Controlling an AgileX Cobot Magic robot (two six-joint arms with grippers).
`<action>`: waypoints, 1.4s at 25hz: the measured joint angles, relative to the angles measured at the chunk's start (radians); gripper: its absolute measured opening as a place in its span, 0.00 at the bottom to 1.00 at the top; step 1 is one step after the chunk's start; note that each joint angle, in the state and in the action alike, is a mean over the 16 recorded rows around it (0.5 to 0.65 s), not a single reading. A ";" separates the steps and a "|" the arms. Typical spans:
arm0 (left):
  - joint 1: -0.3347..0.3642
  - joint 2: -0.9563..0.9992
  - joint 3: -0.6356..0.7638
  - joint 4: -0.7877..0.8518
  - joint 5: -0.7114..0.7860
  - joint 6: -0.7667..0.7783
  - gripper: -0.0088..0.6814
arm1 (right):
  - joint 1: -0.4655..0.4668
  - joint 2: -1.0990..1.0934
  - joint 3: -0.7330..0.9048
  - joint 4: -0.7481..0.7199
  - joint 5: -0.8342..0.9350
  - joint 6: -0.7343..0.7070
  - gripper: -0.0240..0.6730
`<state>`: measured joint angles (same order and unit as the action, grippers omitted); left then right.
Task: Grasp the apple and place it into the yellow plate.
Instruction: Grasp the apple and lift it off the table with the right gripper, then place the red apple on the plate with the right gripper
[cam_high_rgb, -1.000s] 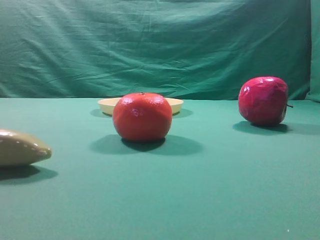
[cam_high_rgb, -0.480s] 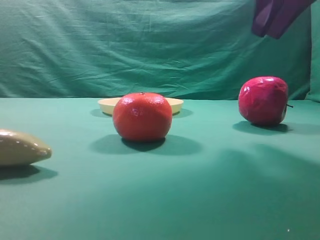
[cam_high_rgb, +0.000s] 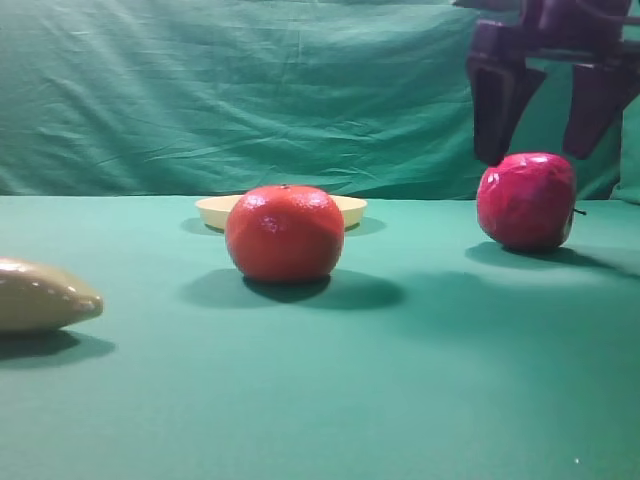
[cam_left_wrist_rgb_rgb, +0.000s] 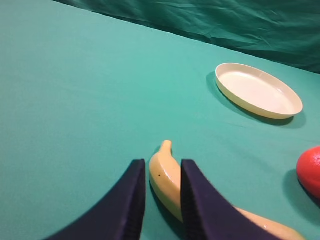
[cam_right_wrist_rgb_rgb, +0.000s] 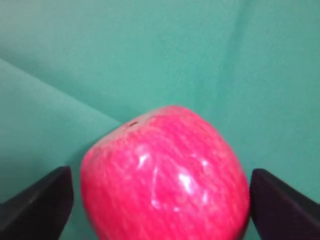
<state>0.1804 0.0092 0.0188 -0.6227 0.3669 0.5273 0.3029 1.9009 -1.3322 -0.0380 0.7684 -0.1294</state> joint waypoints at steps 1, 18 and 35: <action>0.000 0.000 0.000 0.000 0.000 0.000 0.24 | 0.000 0.007 -0.005 0.002 -0.004 0.001 0.89; 0.000 0.000 0.000 0.000 0.000 0.000 0.24 | 0.106 0.107 -0.311 0.346 -0.229 -0.212 0.80; 0.000 0.000 0.000 0.000 0.000 0.000 0.24 | 0.199 0.198 -0.476 0.380 -0.342 -0.362 0.87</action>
<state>0.1804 0.0092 0.0188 -0.6227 0.3669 0.5273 0.5022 2.0991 -1.8078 0.3417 0.4262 -0.4917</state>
